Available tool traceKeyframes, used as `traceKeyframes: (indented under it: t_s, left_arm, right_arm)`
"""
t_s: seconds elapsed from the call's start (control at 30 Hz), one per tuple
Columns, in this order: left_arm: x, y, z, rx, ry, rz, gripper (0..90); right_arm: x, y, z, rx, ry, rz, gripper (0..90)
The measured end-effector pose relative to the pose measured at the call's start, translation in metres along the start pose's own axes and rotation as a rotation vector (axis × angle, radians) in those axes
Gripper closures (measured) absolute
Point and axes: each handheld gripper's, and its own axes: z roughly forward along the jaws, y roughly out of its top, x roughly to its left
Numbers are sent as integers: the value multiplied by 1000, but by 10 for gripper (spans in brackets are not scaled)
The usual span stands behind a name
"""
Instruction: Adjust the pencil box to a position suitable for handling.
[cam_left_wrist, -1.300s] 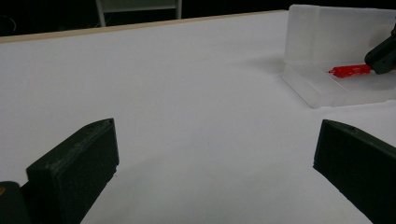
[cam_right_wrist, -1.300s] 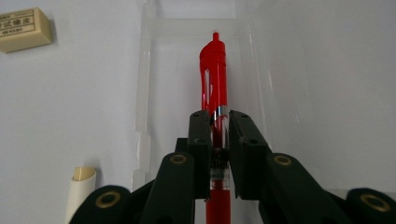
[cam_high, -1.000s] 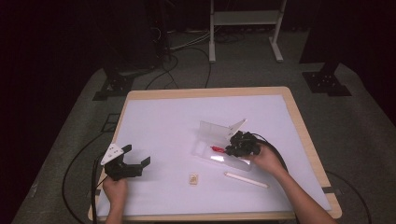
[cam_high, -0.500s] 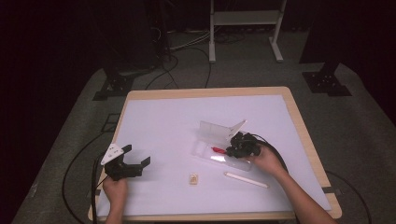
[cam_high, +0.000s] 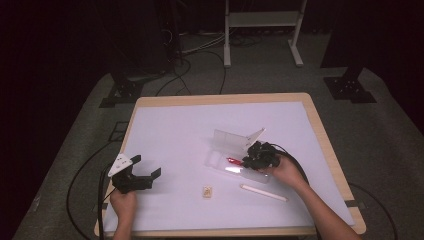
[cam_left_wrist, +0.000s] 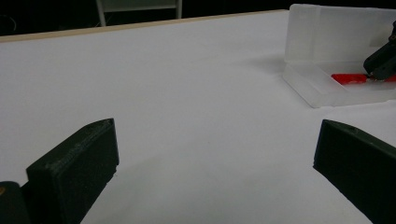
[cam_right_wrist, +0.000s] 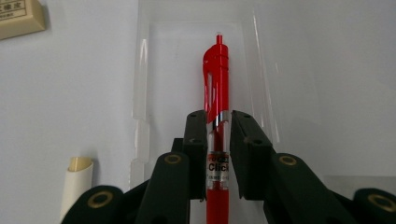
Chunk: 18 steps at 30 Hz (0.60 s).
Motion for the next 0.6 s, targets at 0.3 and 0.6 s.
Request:
traceKeyframes:
  t_s: [0.3,0.6]
  left_arm:
    - [0,0,0,-2,0,0,0]
    - [0,0,0,0,1,0,0]
  right_arm:
    - [4,1,-12,-32,1,-10,724]
    - [9,0,-25,-58,1,4,656]
